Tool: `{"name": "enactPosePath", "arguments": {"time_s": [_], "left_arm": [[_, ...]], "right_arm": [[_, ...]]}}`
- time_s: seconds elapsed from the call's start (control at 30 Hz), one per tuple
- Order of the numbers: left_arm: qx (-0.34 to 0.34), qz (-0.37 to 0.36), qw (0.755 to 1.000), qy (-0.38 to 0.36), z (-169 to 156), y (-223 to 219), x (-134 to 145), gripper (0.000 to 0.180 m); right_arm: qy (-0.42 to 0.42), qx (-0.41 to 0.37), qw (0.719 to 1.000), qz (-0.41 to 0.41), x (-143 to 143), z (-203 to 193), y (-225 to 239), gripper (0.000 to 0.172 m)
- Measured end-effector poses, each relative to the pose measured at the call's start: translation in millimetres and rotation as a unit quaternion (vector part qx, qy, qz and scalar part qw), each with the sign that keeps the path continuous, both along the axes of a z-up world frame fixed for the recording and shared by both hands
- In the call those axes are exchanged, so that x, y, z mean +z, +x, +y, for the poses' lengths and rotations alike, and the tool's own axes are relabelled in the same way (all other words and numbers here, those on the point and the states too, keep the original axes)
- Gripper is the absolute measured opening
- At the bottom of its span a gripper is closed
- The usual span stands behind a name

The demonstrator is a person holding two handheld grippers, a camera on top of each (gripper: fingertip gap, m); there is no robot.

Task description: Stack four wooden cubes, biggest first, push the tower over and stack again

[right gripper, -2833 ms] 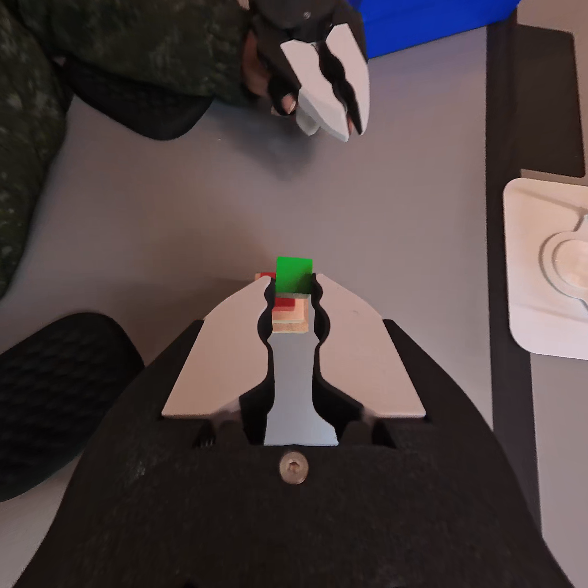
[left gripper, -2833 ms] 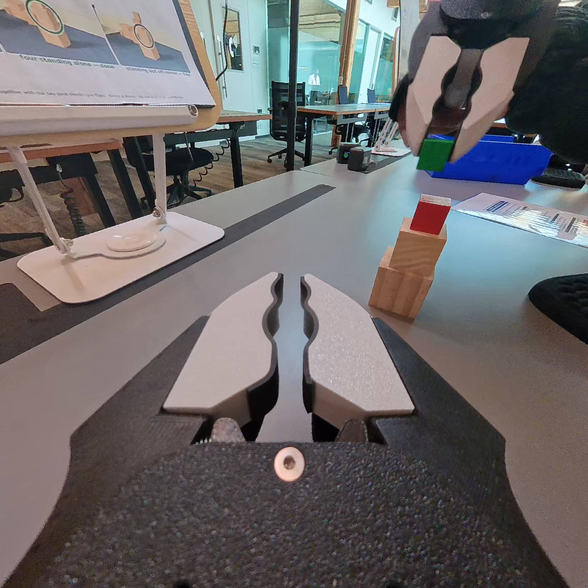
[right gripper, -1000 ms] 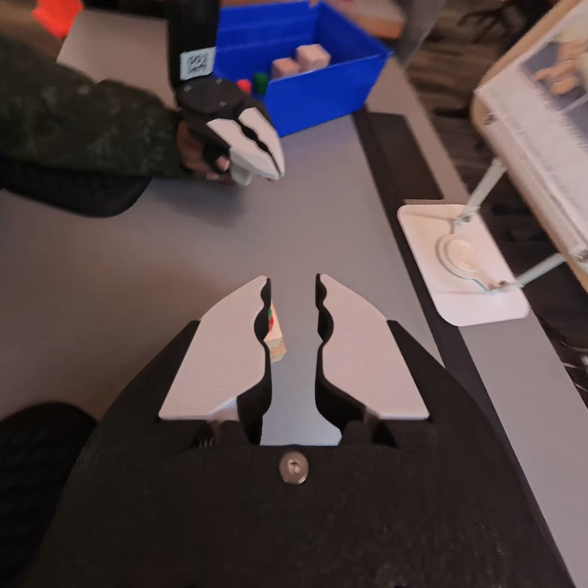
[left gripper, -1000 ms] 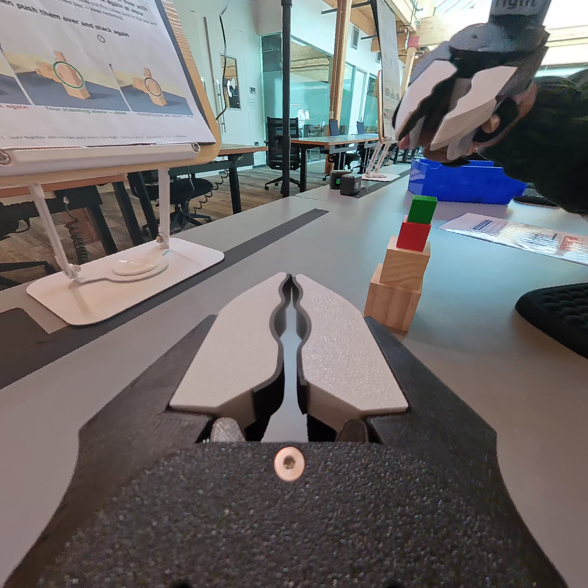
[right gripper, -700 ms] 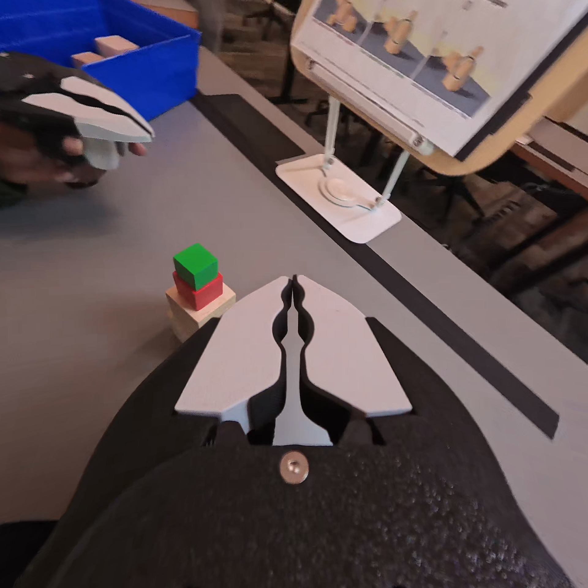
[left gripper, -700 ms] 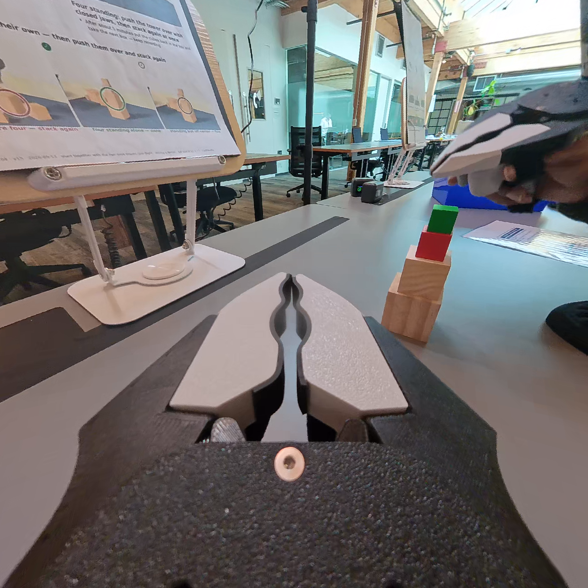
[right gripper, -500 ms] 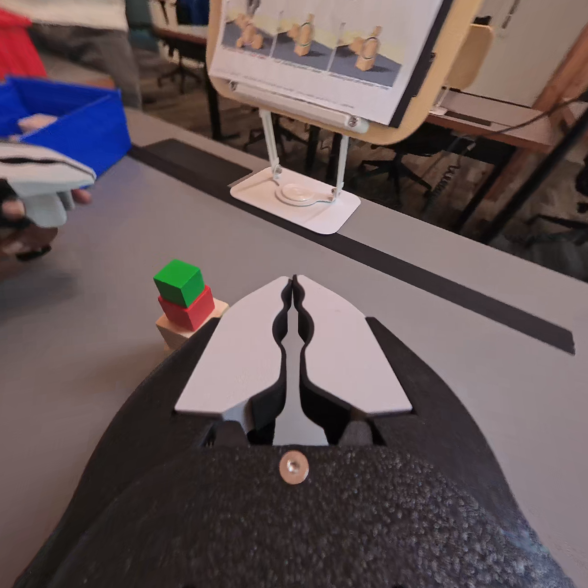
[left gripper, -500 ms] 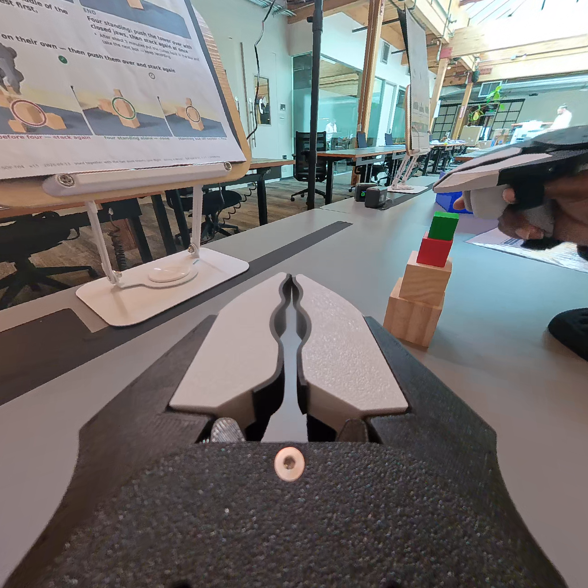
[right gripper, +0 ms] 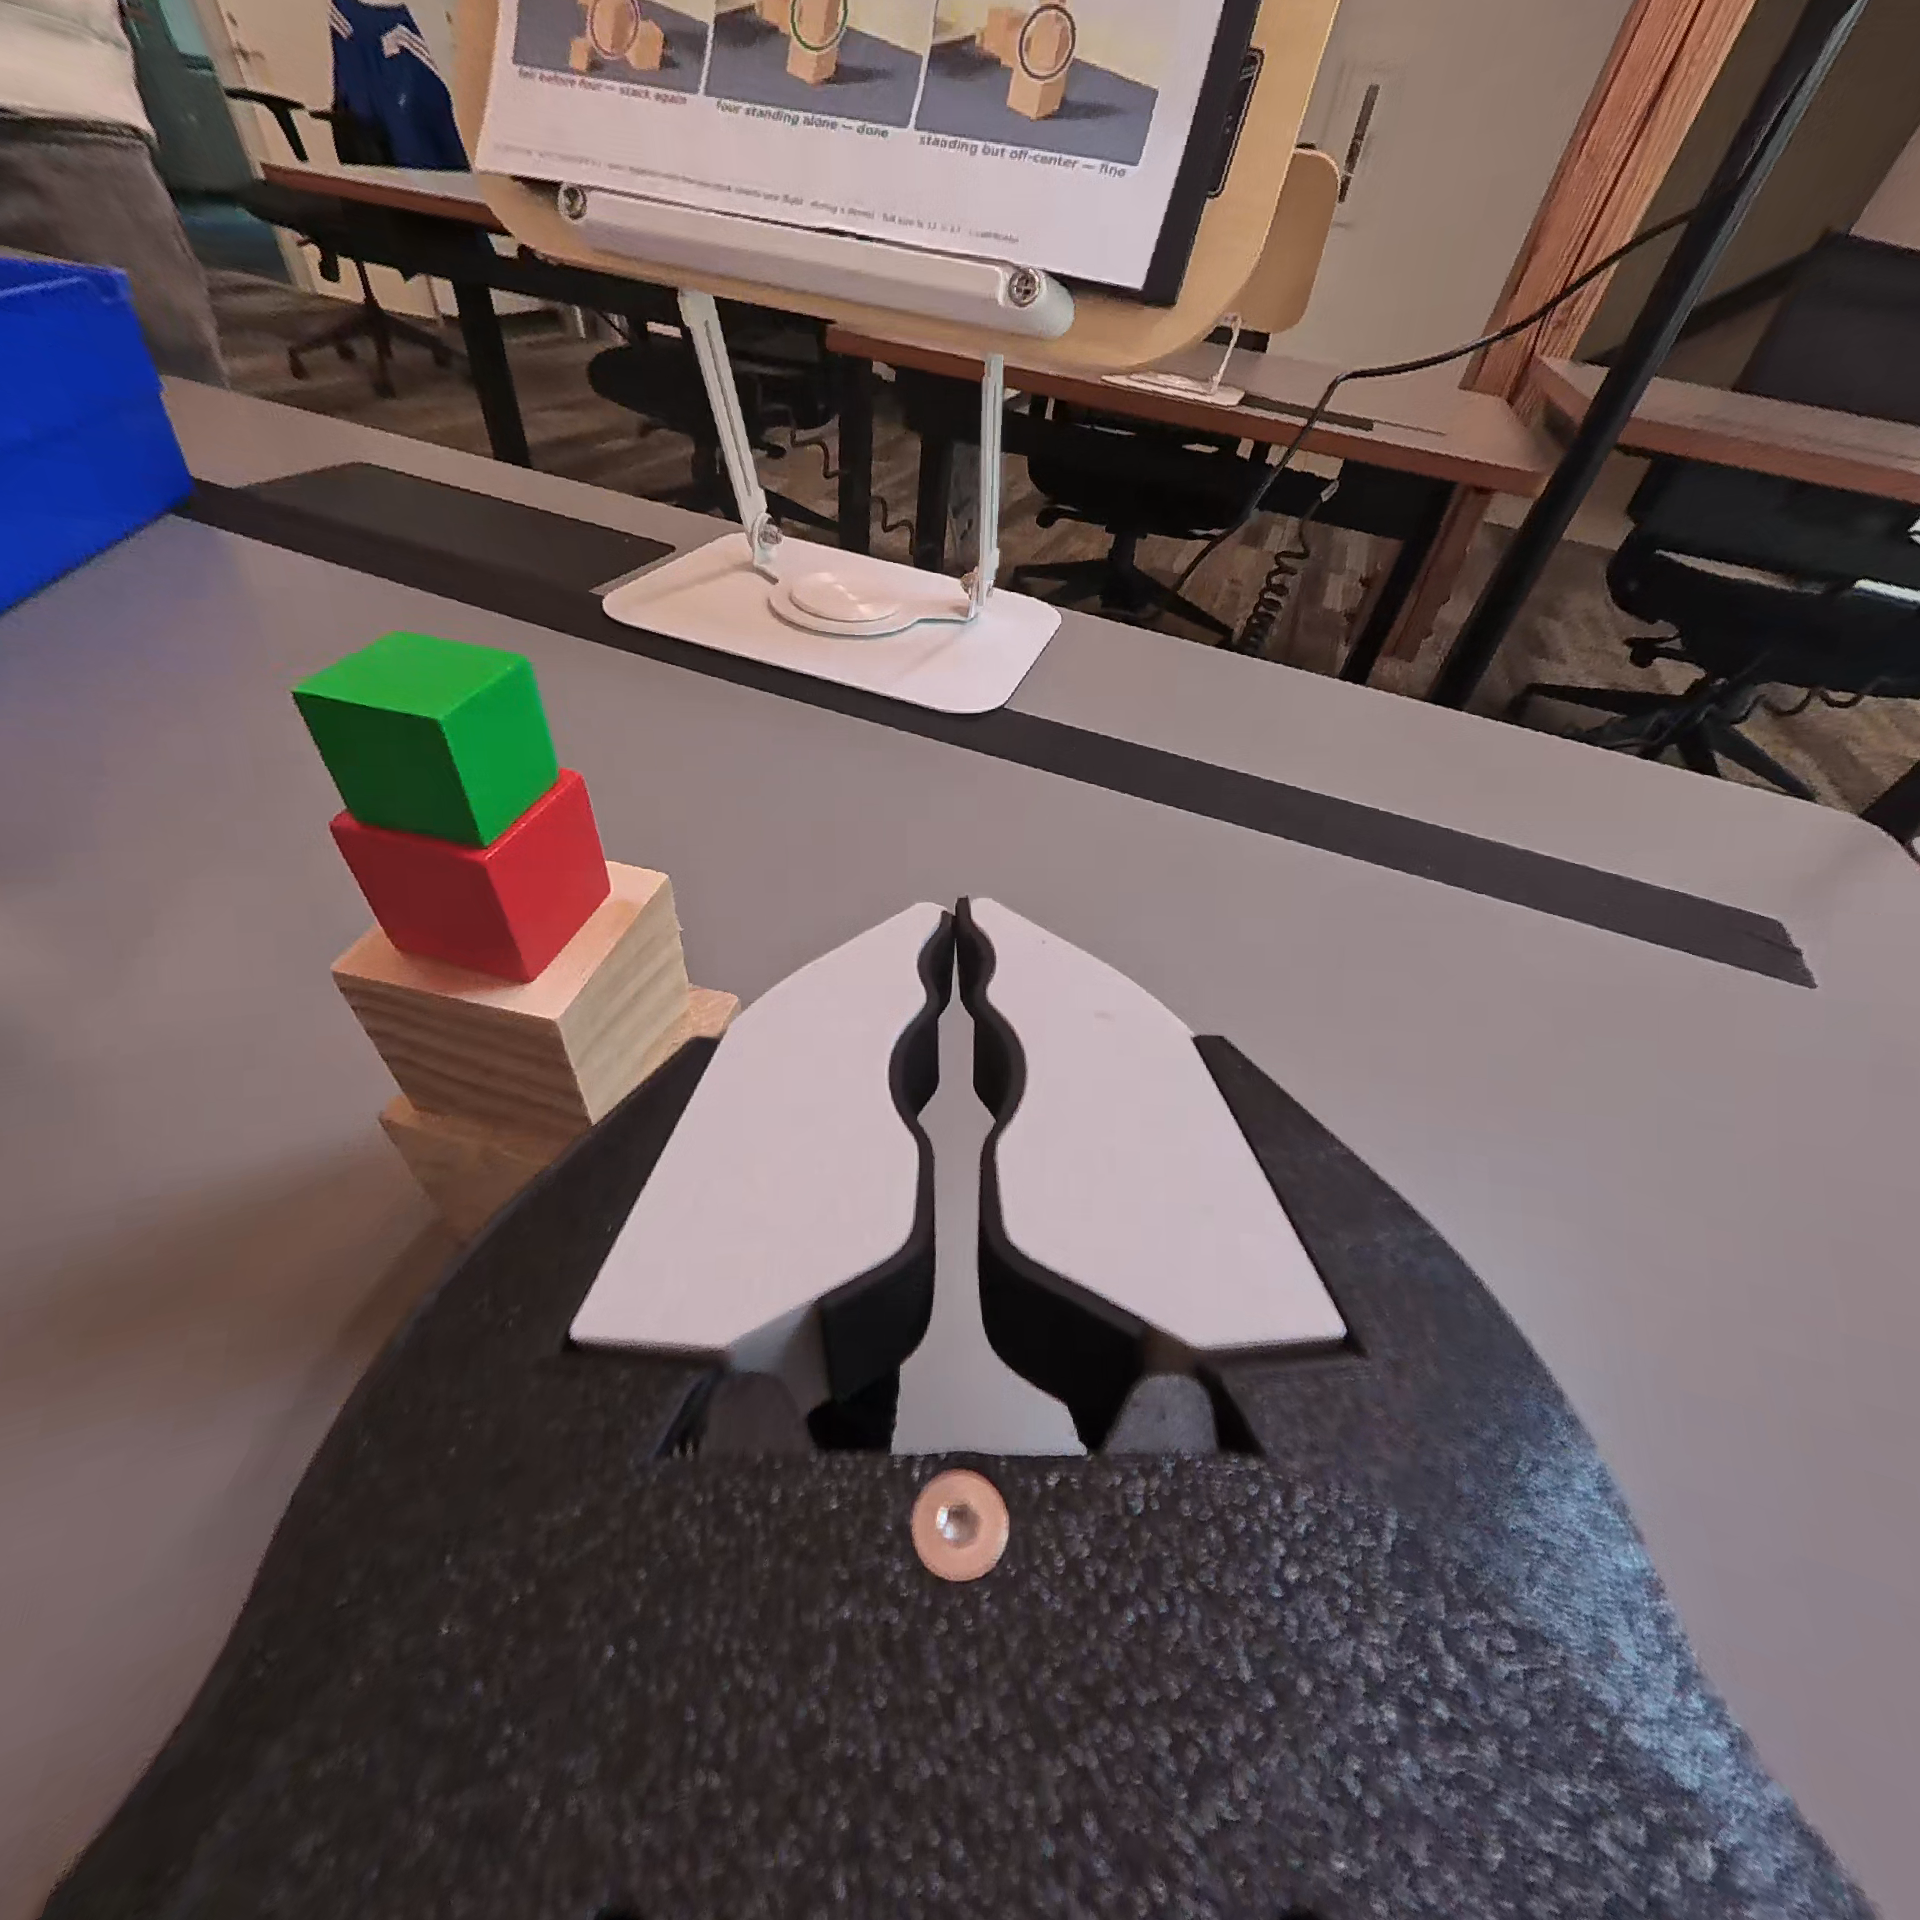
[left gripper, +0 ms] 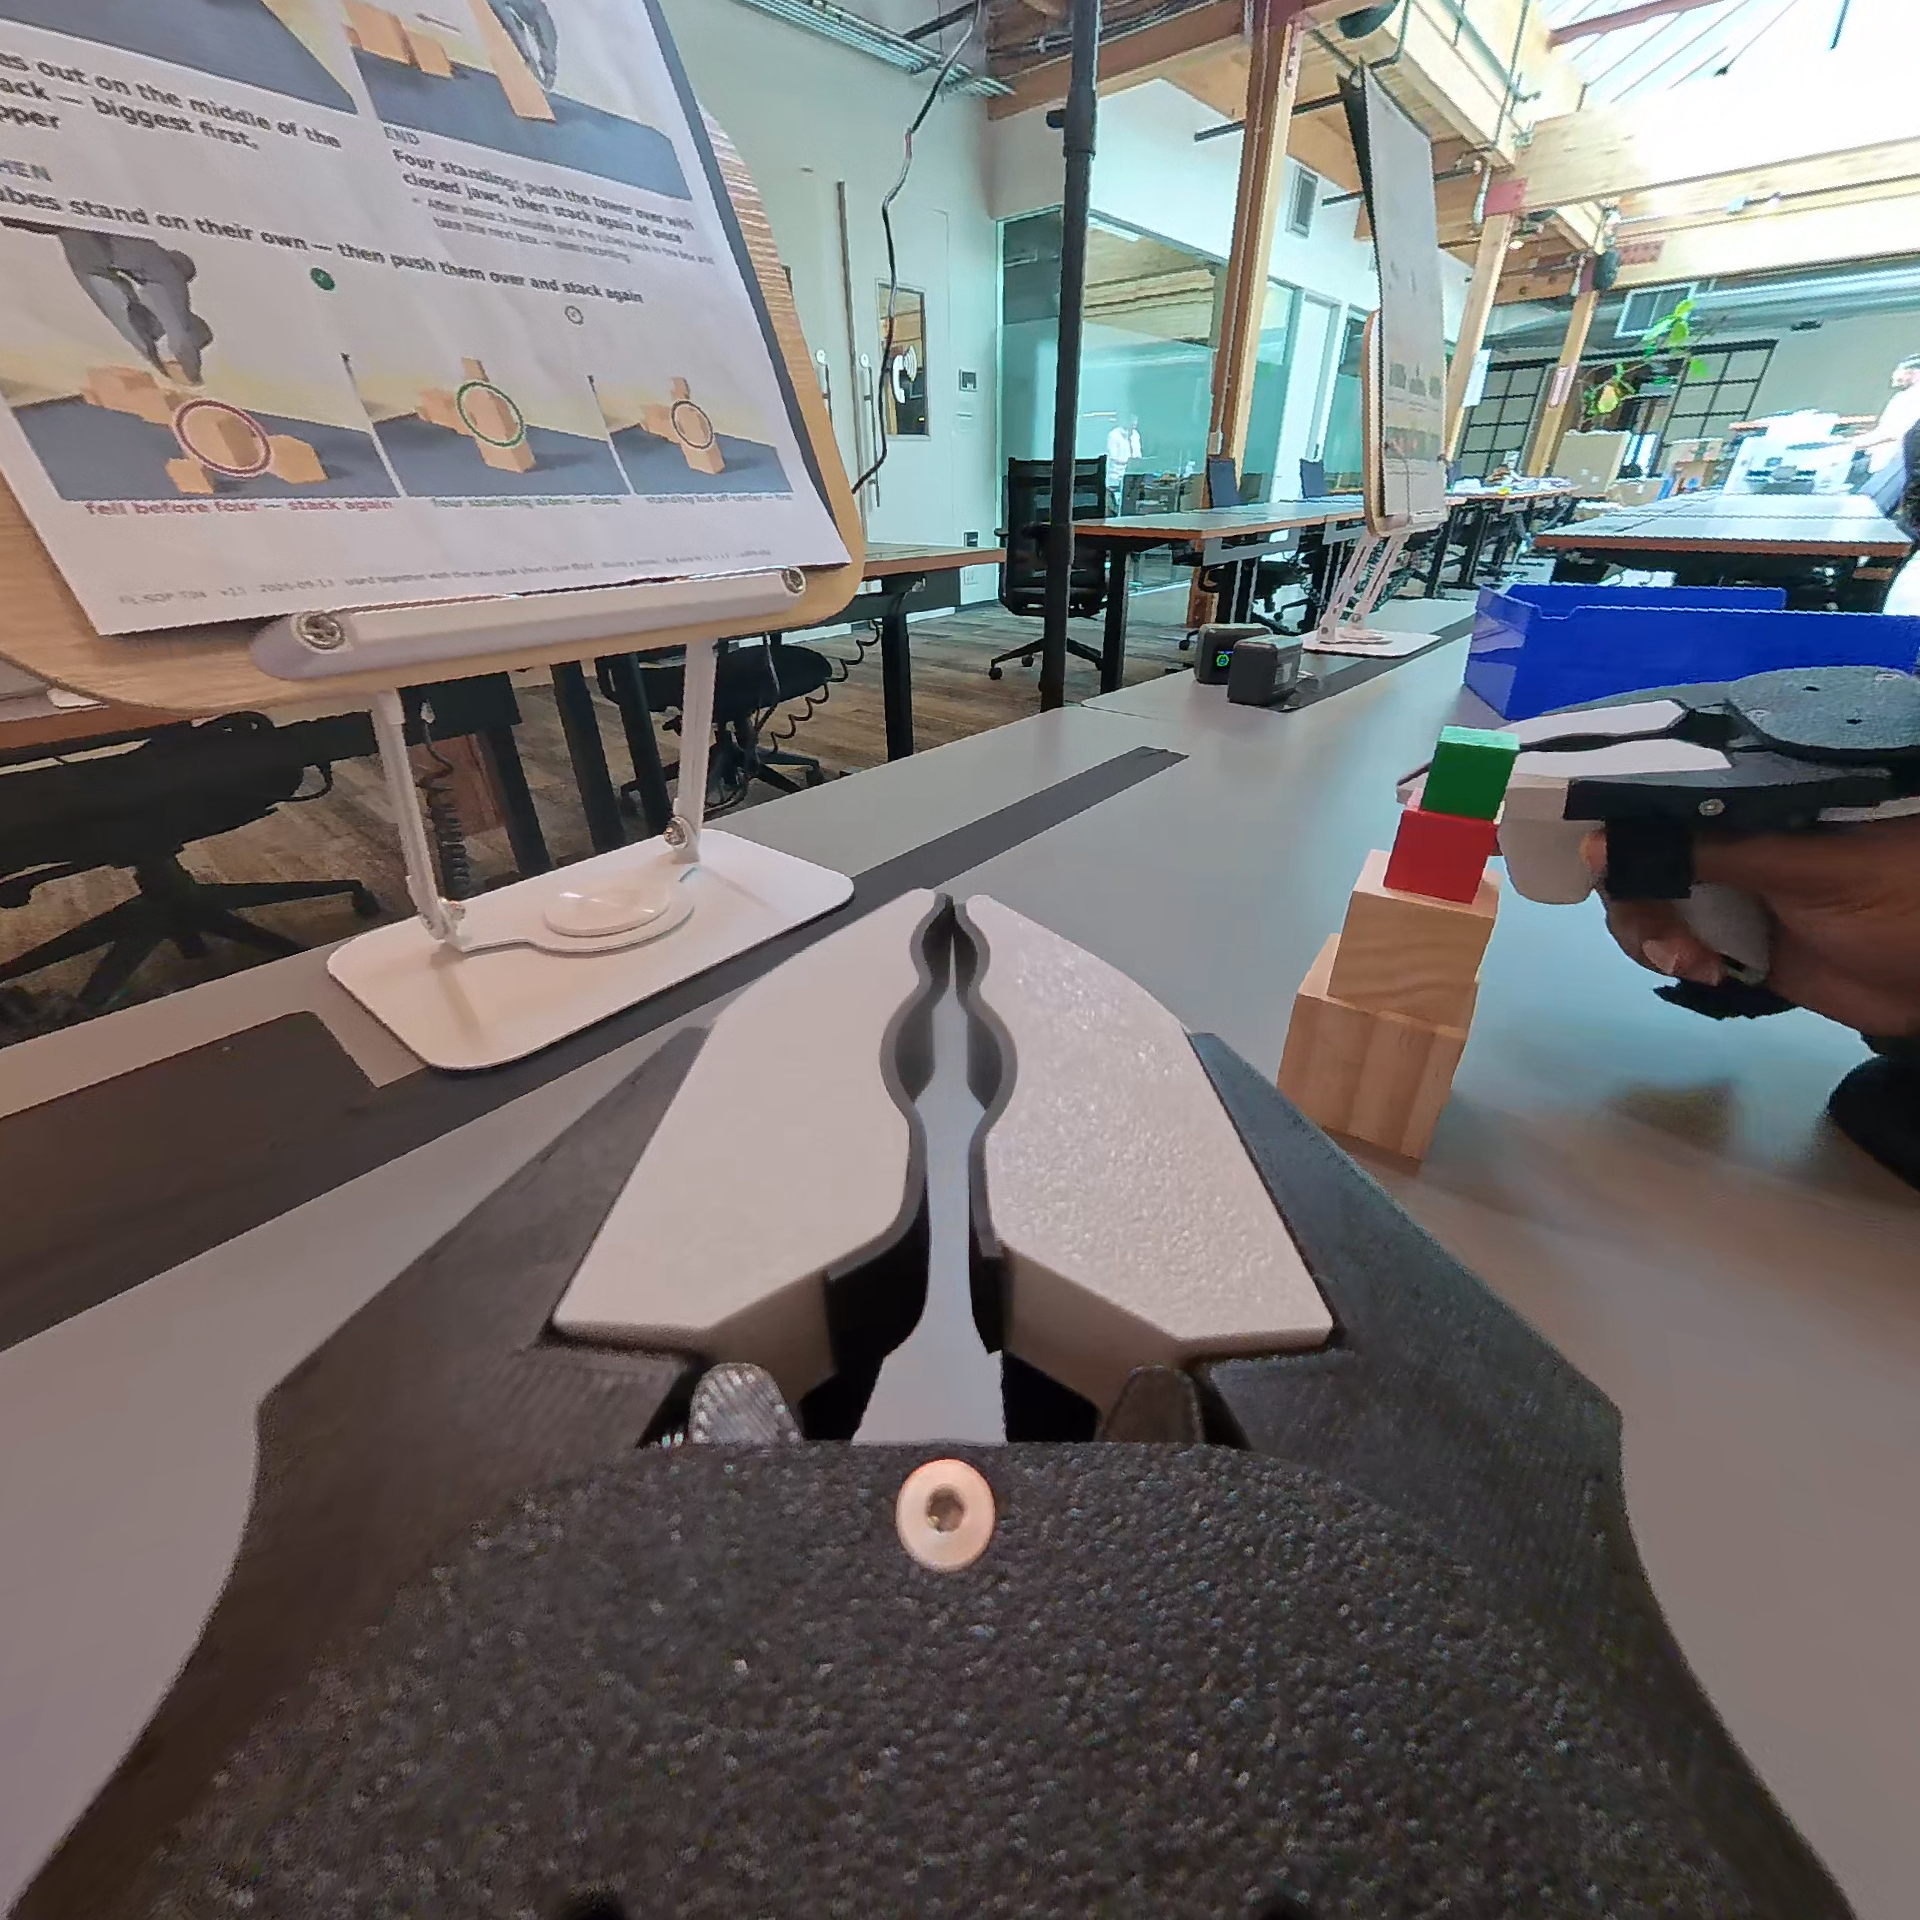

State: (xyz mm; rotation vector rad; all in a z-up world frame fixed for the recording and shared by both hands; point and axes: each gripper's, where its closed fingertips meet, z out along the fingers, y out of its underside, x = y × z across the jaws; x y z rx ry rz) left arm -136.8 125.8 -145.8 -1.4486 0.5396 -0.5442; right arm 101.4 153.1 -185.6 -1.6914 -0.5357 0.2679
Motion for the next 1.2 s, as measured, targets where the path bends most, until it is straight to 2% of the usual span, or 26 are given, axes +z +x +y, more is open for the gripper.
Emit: {"name": "enactPosePath", "arguments": {"time_s": [0.33,0.47,0.73,0.97,1.07,1.2], "left_arm": [[0.078,-0.007,0.997,-0.002,10,-37,-1,0.0],[0.088,-0.009,0.996,-0.003,13,-45,0,0.0],[0.086,-0.002,0.996,-0.001,14,-42,0,0.0],[0.105,-0.002,0.994,0.004,16,-47,1,0.0],[0.115,-0.009,0.993,0.008,15,-52,5,0.0],[0.113,-0.006,0.994,0.007,15,-50,4,0.0]], "right_arm": [[-0.045,-0.026,0.997,-0.064,-27,2,-9,0.001],[-0.055,-0.029,0.995,-0.082,-33,4,-26,0.0],[0.012,0.027,0.989,-0.146,-17,-7,-88,0.0],[0.102,0.149,0.968,-0.171,0,-47,-152,0.0],[0.118,0.174,0.966,-0.149,8,-57,-155,0.0],[0.102,0.142,0.981,-0.088,22,-42,-126,0.001]]}}
